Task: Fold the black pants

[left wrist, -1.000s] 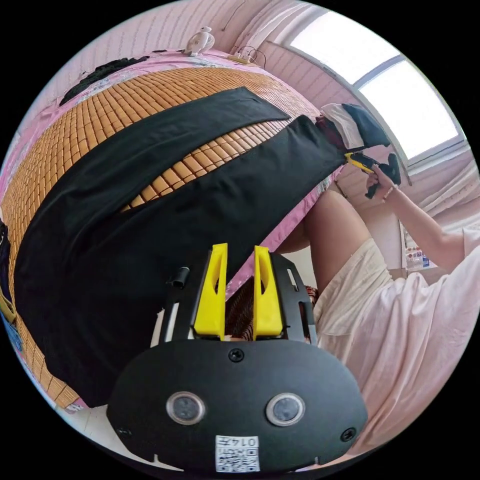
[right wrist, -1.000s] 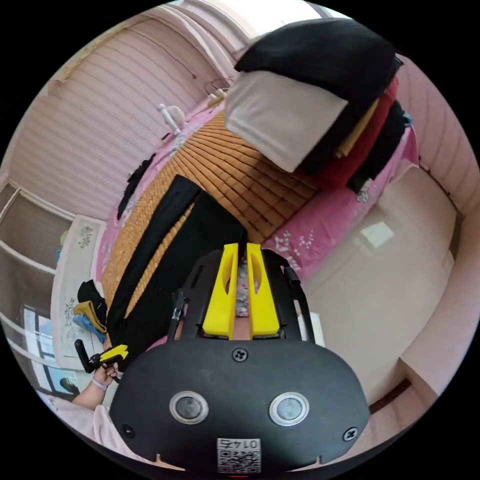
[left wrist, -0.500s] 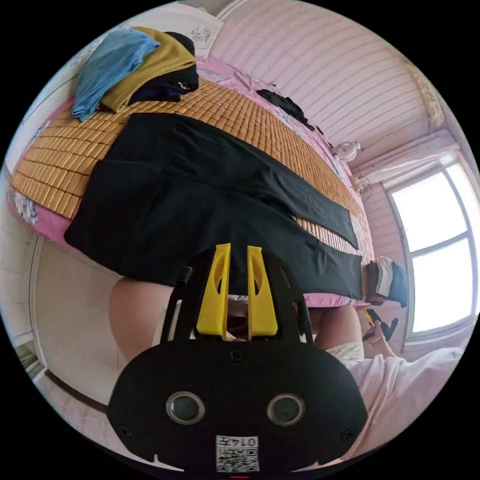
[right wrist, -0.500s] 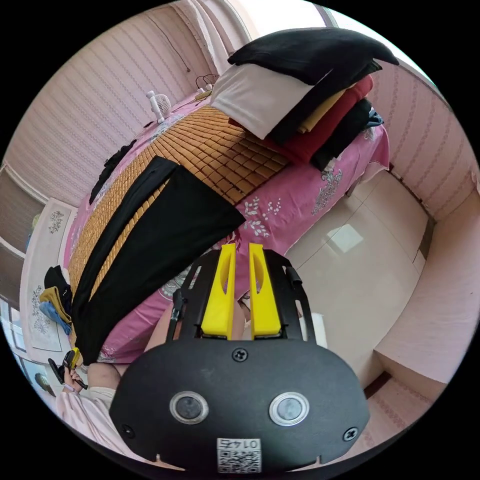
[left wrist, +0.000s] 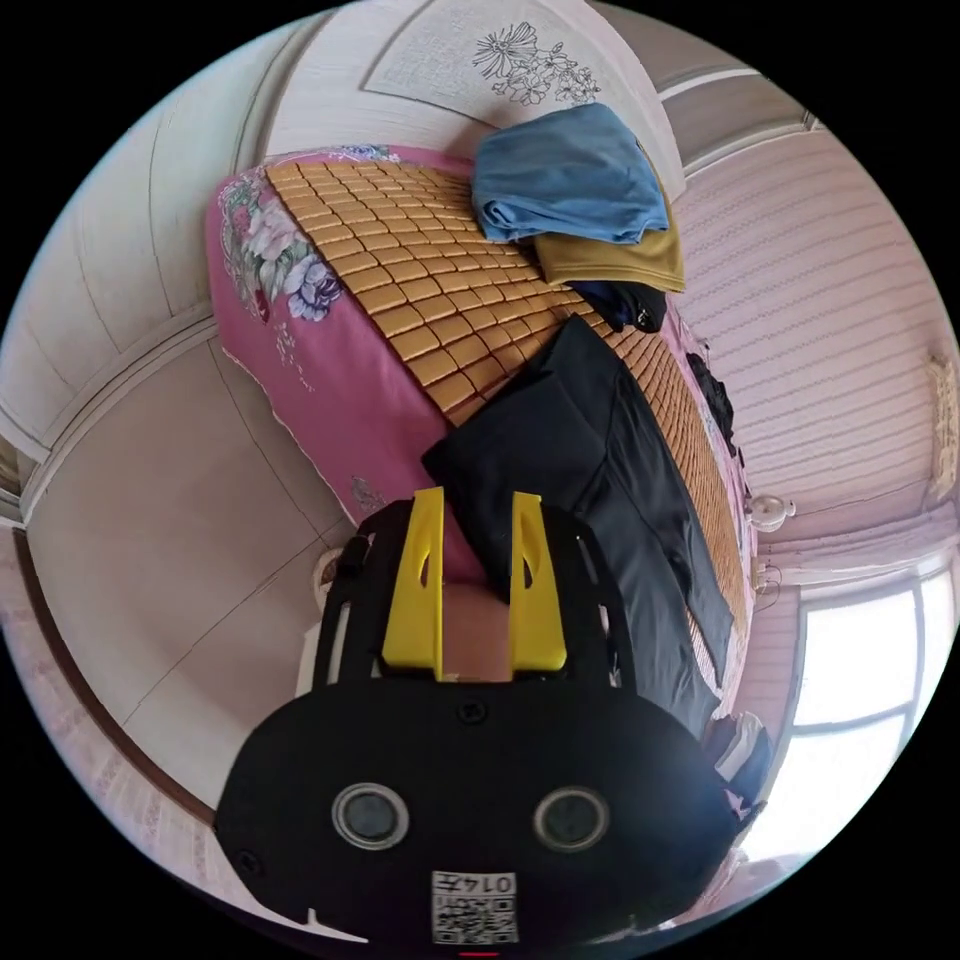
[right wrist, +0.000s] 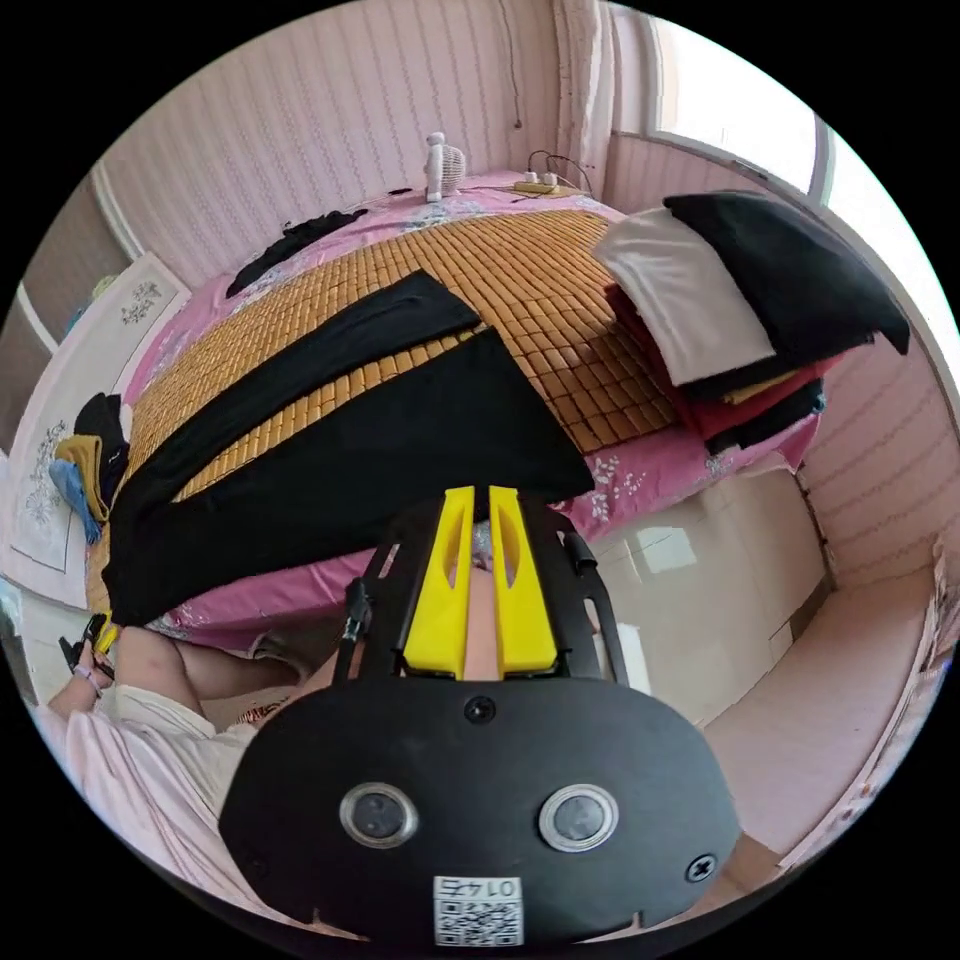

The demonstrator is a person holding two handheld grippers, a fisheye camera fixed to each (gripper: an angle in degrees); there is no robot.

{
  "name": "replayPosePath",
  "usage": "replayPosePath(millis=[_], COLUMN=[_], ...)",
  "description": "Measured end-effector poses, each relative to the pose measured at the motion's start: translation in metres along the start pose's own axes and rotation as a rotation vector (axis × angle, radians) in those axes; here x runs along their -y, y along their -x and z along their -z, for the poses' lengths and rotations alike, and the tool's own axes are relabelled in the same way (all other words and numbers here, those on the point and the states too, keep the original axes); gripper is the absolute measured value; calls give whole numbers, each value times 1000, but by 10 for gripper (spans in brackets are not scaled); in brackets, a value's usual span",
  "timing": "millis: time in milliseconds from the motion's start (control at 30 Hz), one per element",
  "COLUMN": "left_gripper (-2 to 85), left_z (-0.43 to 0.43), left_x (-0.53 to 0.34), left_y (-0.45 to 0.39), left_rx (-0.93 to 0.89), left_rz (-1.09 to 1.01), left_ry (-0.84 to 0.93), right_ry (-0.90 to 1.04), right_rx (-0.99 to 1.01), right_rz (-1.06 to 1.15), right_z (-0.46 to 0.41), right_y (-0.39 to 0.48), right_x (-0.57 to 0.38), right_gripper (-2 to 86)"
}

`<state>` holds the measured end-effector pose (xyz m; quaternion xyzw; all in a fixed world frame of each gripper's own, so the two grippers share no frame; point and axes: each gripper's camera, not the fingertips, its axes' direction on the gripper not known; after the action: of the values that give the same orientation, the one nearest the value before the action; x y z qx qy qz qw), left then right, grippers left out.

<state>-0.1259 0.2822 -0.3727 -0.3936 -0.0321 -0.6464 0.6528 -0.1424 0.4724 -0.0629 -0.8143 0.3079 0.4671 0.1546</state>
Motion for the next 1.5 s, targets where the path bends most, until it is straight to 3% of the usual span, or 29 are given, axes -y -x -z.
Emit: replayPosePath(millis=[200, 367, 467, 667, 767, 867, 967, 1100, 1200, 1267, 1400, 1500], left_gripper=[67, 93, 106, 87, 75, 22, -5, -6, 6, 20, 26, 19], left_z=[14, 33, 48, 51, 53, 60, 78, 116, 127, 134, 177, 199], left_x=[7, 7, 7, 13, 16, 13, 4, -5, 3, 5, -20, -49], left_y=[23, 39, 39, 48, 48, 53, 61, 47, 65, 79, 77, 73], left_rx=[-60, -52, -3, -13, -11, -39, -90, -10, 72, 58, 55, 14], left_rz=[-42, -109, -197, -272, -315, -325, -301, -387, -205, -103, -147, -177], left_ry=[38, 82, 37, 106, 139, 147, 123, -24, -124, -129, -245, -258], right_ry=[-15, -121, -87, 28, 43, 41, 171, 180, 125, 43, -125, -194], right_rx=[36, 198, 338, 358, 278, 187, 351, 475, 503, 483, 487, 319], right_rz=[532, 1123, 1324, 1535, 1517, 1497, 1490, 1362, 1195, 1137, 1163, 1166], right_z=[-24, -56, -76, -126, -153, -176, -178, -166, -149, -122, -74, -48], right_y=[198, 456, 595, 816, 877, 907, 914, 918, 909, 883, 790, 672], right_x=[53, 63, 55, 17, 4, 0, 14, 39, 57, 61, 43, 10], right_gripper=[42, 53, 65, 107, 152, 150, 38, 13, 13, 2, -5, -8])
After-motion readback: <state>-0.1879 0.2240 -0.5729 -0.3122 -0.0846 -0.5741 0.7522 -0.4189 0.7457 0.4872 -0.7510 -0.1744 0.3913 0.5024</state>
